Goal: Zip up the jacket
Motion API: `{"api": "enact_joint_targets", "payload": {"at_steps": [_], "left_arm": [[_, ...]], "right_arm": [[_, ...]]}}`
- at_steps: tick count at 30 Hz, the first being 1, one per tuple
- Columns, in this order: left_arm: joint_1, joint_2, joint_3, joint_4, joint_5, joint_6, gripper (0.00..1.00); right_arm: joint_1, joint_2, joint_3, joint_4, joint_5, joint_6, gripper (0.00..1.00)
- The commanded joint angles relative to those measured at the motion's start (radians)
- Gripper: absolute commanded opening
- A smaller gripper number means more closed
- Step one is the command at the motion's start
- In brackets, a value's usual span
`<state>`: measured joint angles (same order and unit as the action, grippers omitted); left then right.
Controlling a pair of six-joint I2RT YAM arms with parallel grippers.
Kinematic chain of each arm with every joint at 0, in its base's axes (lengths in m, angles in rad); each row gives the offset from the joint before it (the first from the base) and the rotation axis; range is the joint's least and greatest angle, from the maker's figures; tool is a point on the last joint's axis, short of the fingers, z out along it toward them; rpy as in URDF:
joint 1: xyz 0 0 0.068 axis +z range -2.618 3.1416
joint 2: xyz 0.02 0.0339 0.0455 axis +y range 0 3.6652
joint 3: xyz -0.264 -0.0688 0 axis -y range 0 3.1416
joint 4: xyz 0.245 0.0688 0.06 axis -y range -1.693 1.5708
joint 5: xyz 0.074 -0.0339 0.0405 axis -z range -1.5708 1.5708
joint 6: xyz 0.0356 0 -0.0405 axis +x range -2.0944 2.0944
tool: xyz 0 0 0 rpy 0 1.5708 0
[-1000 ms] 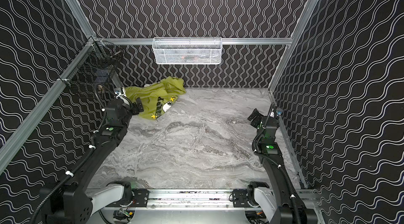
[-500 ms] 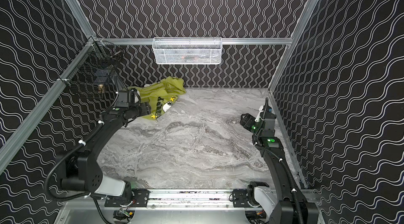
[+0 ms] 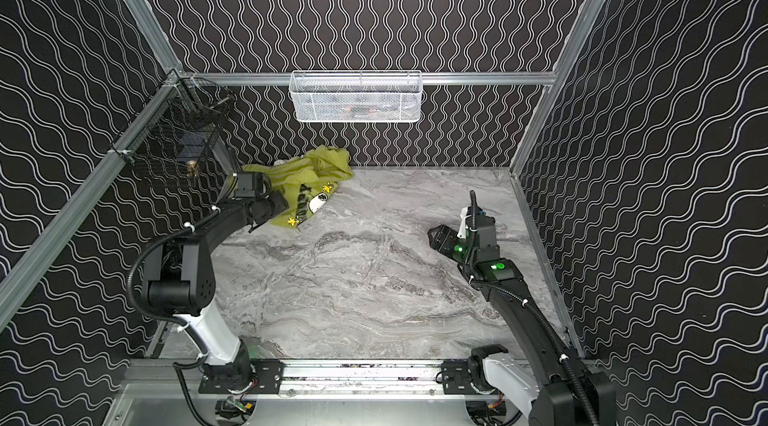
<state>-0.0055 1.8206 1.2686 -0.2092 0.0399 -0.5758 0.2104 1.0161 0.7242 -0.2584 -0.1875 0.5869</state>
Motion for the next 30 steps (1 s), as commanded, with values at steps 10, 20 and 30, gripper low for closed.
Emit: {"api": "enact_joint_targets", "payload": {"at_steps": [10, 20, 30], "left_arm": [[0.009, 0.074, 0.081, 0.068, 0.075, 0.016, 0.21], [-0.014, -0.1, -0.008, 0.012, 0.136, 0.052, 0.01], [-0.17, -0.248, 0.091, -0.282, 0.198, 0.228, 0.0]], "right_arm": [[0.04, 0.031, 0.034, -0.038, 0.037, 0.017, 0.53], [0.041, 0.071, 0.05, -0.033, 0.043, 0.011, 0.48], [0.042, 0.058, 0.052, -0.044, 0.045, 0.003, 0.6]]}}
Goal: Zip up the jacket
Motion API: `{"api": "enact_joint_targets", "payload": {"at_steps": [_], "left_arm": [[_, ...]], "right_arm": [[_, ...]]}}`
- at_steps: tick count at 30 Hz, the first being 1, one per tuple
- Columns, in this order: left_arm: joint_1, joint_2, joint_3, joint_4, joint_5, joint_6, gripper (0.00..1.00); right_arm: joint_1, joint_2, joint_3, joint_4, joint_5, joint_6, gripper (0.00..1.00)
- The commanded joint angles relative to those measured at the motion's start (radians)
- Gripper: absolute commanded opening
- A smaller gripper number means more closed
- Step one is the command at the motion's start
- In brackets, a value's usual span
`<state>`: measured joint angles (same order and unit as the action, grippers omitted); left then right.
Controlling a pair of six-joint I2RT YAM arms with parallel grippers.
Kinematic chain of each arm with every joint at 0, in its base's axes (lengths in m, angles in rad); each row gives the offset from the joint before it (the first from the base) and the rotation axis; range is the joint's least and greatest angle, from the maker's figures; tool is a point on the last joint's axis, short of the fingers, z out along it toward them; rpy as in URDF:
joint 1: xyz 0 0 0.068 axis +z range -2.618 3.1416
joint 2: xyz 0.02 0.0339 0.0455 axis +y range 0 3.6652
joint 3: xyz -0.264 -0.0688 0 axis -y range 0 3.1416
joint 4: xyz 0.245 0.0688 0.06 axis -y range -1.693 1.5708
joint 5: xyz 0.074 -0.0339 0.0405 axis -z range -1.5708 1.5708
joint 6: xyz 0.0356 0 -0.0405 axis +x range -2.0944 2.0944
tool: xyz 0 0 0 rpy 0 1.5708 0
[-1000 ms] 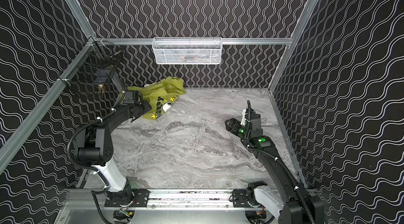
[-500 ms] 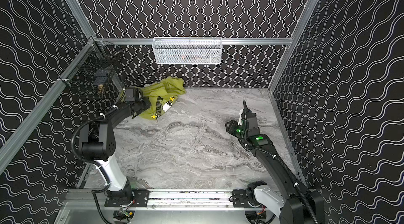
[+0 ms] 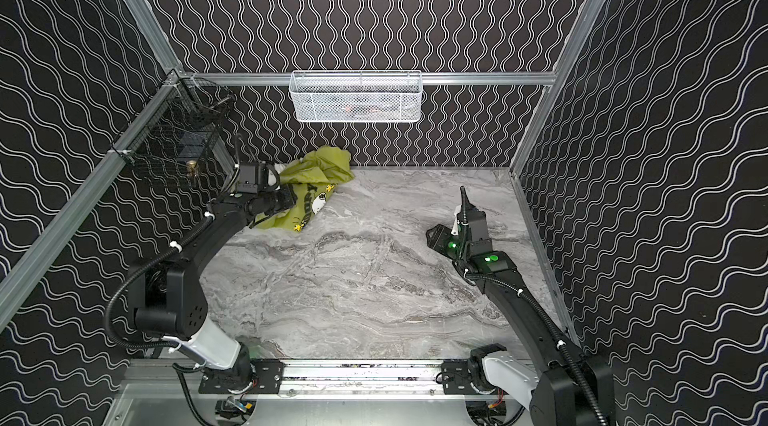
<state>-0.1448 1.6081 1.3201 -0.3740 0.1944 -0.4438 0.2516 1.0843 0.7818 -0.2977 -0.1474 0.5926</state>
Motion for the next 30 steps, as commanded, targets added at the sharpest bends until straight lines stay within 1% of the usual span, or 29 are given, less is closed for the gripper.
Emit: {"api": "enact_joint_targets", "payload": {"at_steps": [1, 6, 10, 14, 19, 24, 27, 30], "left_arm": [[-0.043, -0.047, 0.053, -0.147, 0.051, 0.114, 0.0], [-0.087, -0.125, 0.058, -0.239, 0.12, 0.155, 0.0], [-0.131, -0.176, 0.037, -0.27, 0.142, 0.155, 0.0], [-0.196, -0.212, 0.033, -0.301, 0.14, 0.16, 0.0], [-0.301, -0.231, 0.071, -0.335, 0.118, 0.187, 0.01], [-0.414, -0.214, 0.142, -0.377, 0.067, 0.224, 0.02], [-0.448, -0.212, 0.142, -0.365, 0.059, 0.227, 0.04], [-0.45, -0.213, 0.108, -0.339, 0.025, 0.212, 0.1]], "right_arm": [[0.001, -0.012, -0.009, -0.004, 0.004, -0.001, 0.6], [0.001, -0.006, -0.026, 0.008, -0.021, 0.011, 0.6], [0.006, 0.005, -0.03, 0.019, -0.036, 0.015, 0.61], [0.02, 0.018, -0.016, 0.014, -0.046, 0.012, 0.63], [0.048, 0.028, 0.012, 0.006, -0.044, 0.001, 0.67], [0.067, 0.031, 0.035, -0.004, -0.035, 0.001, 0.68], [0.069, 0.03, 0.044, -0.013, -0.031, 0.002, 0.68], [0.072, 0.026, 0.048, -0.024, -0.023, -0.003, 0.68]]}}
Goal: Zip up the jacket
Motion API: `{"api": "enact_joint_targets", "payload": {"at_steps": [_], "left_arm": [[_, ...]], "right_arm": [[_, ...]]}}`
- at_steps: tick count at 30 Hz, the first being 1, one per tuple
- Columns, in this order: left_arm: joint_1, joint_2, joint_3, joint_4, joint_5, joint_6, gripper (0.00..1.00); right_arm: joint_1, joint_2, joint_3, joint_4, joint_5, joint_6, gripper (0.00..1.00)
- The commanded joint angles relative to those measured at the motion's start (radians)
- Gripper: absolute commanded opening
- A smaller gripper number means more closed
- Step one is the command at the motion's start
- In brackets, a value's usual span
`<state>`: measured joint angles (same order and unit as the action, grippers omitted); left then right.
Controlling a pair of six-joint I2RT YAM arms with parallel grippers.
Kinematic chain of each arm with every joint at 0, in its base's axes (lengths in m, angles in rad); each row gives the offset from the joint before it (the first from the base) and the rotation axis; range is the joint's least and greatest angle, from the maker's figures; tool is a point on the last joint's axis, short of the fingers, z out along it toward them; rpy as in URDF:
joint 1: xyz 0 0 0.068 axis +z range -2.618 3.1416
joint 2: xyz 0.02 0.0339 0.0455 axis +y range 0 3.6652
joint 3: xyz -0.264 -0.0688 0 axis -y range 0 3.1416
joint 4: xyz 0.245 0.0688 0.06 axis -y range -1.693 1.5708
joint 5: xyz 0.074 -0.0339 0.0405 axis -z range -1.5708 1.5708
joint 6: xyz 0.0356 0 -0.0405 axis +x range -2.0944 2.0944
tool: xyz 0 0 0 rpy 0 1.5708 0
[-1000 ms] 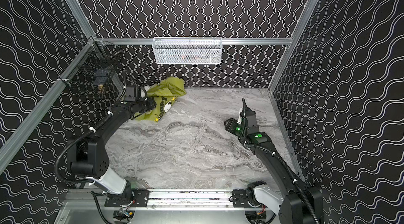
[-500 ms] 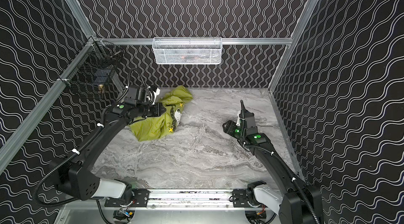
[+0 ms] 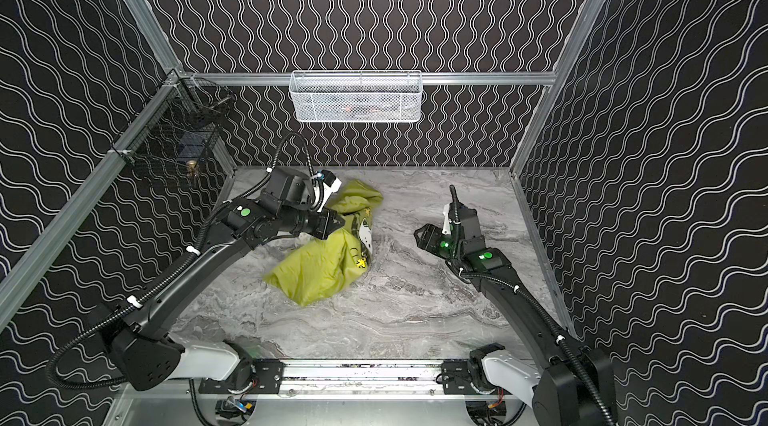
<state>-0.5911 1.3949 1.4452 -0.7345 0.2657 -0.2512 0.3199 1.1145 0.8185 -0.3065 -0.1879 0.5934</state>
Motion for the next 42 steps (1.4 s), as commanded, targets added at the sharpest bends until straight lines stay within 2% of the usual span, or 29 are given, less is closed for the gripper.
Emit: {"api": "enact_joint_targets", "payload": {"at_steps": [1, 4, 9, 11, 15, 19, 23, 26, 27, 28, 35, 42], "left_arm": [[-0.003, 0.005, -0.024, 0.022, -0.063, 0.016, 0.13], [-0.003, 0.023, -0.044, 0.019, -0.132, -0.007, 0.23], [0.009, 0.048, -0.062, 0.021, -0.254, -0.059, 0.48], [0.021, 0.05, -0.069, 0.018, -0.278, -0.078, 0.55], [0.064, 0.022, -0.112, 0.015, -0.302, -0.124, 0.6], [0.13, -0.05, -0.227, 0.032, -0.276, -0.18, 0.63], [0.22, -0.134, -0.402, 0.106, -0.17, -0.236, 0.66], [0.251, -0.174, -0.512, 0.185, -0.083, -0.27, 0.68], [0.252, -0.183, -0.543, 0.214, -0.064, -0.278, 0.8], [0.252, -0.185, -0.566, 0.236, -0.047, -0.283, 0.86], [0.252, -0.166, -0.642, 0.265, -0.022, -0.275, 0.84], [0.249, -0.234, -0.709, 0.218, -0.021, -0.284, 0.83]], "right_arm": [[0.004, -0.005, 0.012, -0.018, 0.019, -0.006, 0.69], [0.005, -0.001, 0.016, -0.031, 0.022, -0.011, 0.69], [0.013, 0.009, 0.015, -0.037, 0.019, -0.012, 0.69], [0.021, 0.01, 0.012, -0.035, 0.018, -0.009, 0.7], [0.05, 0.023, 0.002, -0.03, 0.015, 0.0, 0.7], [0.11, 0.052, -0.006, -0.013, 0.018, 0.015, 0.7], [0.25, 0.113, 0.0, 0.001, 0.051, 0.038, 0.69], [0.355, 0.163, 0.023, -0.002, 0.093, 0.051, 0.67], [0.384, 0.177, 0.032, -0.003, 0.107, 0.054, 0.67], [0.415, 0.192, 0.042, -0.008, 0.122, 0.058, 0.67], [0.539, 0.233, 0.068, -0.028, 0.195, 0.095, 0.68], [0.627, 0.15, 0.025, -0.044, 0.222, 0.144, 0.74]]}}
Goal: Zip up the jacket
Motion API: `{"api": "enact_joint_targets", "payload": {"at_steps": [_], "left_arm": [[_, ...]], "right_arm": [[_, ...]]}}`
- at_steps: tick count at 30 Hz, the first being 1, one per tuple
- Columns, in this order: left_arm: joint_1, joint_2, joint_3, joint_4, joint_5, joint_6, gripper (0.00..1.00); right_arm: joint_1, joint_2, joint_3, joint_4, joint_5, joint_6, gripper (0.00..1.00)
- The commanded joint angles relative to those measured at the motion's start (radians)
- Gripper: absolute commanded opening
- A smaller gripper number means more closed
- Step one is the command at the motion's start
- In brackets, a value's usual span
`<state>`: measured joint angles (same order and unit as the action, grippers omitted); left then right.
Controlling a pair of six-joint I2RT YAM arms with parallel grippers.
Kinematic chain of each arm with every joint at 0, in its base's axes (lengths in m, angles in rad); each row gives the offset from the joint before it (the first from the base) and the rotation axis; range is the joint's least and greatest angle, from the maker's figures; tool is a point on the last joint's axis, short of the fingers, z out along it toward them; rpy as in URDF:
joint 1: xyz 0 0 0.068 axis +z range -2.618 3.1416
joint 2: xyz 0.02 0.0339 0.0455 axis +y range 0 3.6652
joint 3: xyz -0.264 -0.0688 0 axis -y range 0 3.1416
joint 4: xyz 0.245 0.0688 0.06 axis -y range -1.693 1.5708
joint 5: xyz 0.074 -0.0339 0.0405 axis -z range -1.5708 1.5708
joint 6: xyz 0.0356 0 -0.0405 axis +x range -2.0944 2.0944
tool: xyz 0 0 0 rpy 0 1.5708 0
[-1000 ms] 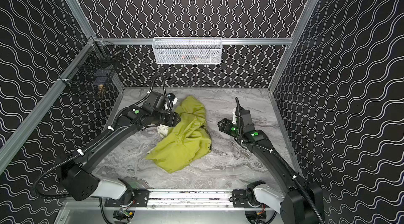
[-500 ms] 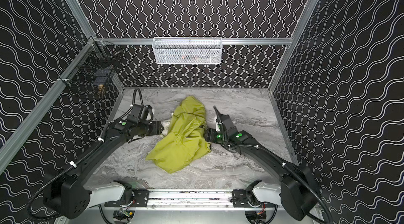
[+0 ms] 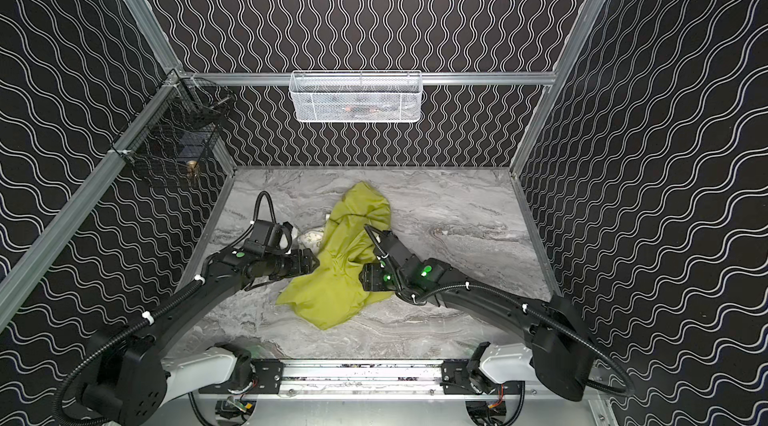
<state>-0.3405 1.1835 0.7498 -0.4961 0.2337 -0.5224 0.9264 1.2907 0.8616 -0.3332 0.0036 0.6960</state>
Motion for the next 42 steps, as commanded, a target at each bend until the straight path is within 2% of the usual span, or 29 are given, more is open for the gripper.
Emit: {"api": "enact_joint_targets", "payload": {"at_steps": [1, 3, 5, 11, 16, 18, 22, 28, 37, 40, 42], "left_arm": [[0.0, -0.04, -0.021, -0.034, 0.01, -0.017, 0.83], [-0.003, -0.079, -0.04, -0.059, 0.001, -0.027, 0.84], [-0.004, -0.122, -0.056, -0.087, -0.012, -0.043, 0.85], [-0.014, -0.203, -0.08, -0.141, -0.007, -0.107, 0.87], [-0.049, -0.267, -0.111, -0.186, -0.038, -0.167, 0.86], [-0.068, -0.282, -0.128, -0.192, -0.051, -0.193, 0.86], [-0.112, -0.29, -0.171, -0.167, -0.067, -0.233, 0.83], [-0.137, -0.281, -0.121, -0.152, -0.091, -0.216, 0.83], [-0.138, -0.28, 0.021, -0.104, -0.072, -0.13, 0.87], [-0.138, -0.286, 0.064, -0.07, -0.051, -0.094, 0.88], [-0.139, -0.299, 0.094, -0.051, -0.041, -0.063, 0.89]], "right_arm": [[0.033, -0.043, -0.031, -0.018, 0.026, 0.055, 0.75], [0.056, -0.064, -0.063, -0.006, 0.007, 0.076, 0.85], [0.08, -0.065, -0.092, 0.025, -0.023, 0.1, 0.89], [0.144, 0.042, -0.1, 0.122, -0.058, 0.138, 0.87], [0.155, 0.141, -0.072, 0.197, -0.085, 0.143, 0.83], [0.156, 0.176, -0.046, 0.199, -0.081, 0.137, 0.76], [0.155, 0.212, 0.015, 0.179, -0.072, 0.121, 0.51], [0.154, 0.173, 0.09, 0.085, 0.001, 0.093, 0.0], [0.108, 0.05, 0.264, -0.063, 0.14, -0.001, 0.0], [0.044, 0.026, 0.325, -0.102, 0.125, -0.036, 0.0], [-0.015, 0.019, 0.362, -0.116, 0.075, -0.055, 0.0]]}}
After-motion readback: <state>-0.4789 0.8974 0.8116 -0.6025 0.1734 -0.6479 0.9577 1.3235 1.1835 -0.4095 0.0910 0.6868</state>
